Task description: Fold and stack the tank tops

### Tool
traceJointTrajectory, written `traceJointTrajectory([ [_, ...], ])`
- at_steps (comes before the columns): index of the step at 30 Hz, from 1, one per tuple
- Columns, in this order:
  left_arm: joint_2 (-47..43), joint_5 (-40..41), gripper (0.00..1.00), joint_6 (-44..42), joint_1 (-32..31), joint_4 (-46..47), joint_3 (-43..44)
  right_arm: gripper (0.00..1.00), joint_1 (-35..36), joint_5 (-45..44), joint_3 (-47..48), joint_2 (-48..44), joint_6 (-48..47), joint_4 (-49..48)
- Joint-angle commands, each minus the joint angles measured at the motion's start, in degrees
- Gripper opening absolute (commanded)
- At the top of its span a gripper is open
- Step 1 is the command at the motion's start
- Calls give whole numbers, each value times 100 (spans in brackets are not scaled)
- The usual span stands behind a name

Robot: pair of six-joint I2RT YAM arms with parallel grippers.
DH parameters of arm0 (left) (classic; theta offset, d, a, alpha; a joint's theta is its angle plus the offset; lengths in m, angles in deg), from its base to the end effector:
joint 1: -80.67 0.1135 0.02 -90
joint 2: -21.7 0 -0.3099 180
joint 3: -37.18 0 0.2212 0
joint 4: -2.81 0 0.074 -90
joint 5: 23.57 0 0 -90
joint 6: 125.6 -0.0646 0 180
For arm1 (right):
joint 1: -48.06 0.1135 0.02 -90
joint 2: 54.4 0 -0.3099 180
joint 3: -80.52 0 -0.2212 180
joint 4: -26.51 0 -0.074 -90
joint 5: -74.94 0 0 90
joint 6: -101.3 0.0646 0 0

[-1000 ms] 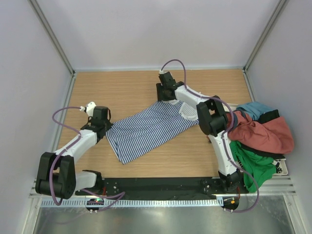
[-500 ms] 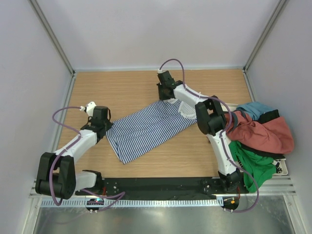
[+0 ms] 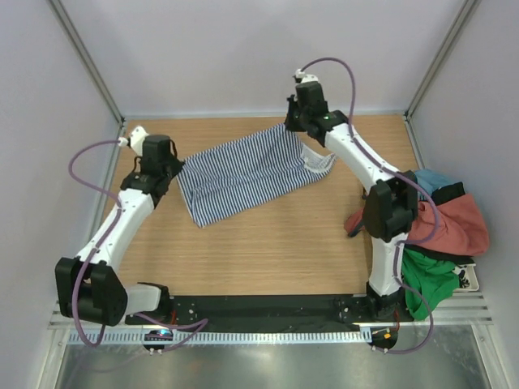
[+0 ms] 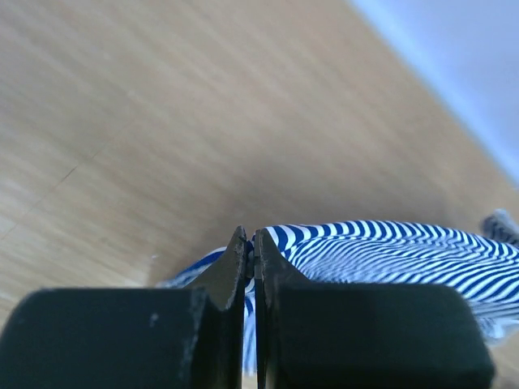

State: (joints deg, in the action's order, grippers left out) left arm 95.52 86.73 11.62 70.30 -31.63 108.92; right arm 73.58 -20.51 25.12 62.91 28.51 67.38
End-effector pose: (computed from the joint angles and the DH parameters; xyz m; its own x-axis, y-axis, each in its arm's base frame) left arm 0.2626 -0.0253 0.3230 -0.3202 -0.6412 -0.6974 -0.5013 0.7393 -0.4496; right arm 0.4510 0.2085 0.3404 -0.5826 0.0483 -0.8114 -0.1938 0.9612 0.1963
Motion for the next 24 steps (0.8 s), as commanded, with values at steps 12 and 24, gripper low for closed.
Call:
traceJointTrajectory([
  [12,-3080,-983,0,-776,-369,-1171,1291,1,-38,-53,-3708,-5049,142,-1789],
  [24,-3182,-633,0,-443,-378,-1092,1044,1,-3,-351,-3953,-5723,-122,-1599],
])
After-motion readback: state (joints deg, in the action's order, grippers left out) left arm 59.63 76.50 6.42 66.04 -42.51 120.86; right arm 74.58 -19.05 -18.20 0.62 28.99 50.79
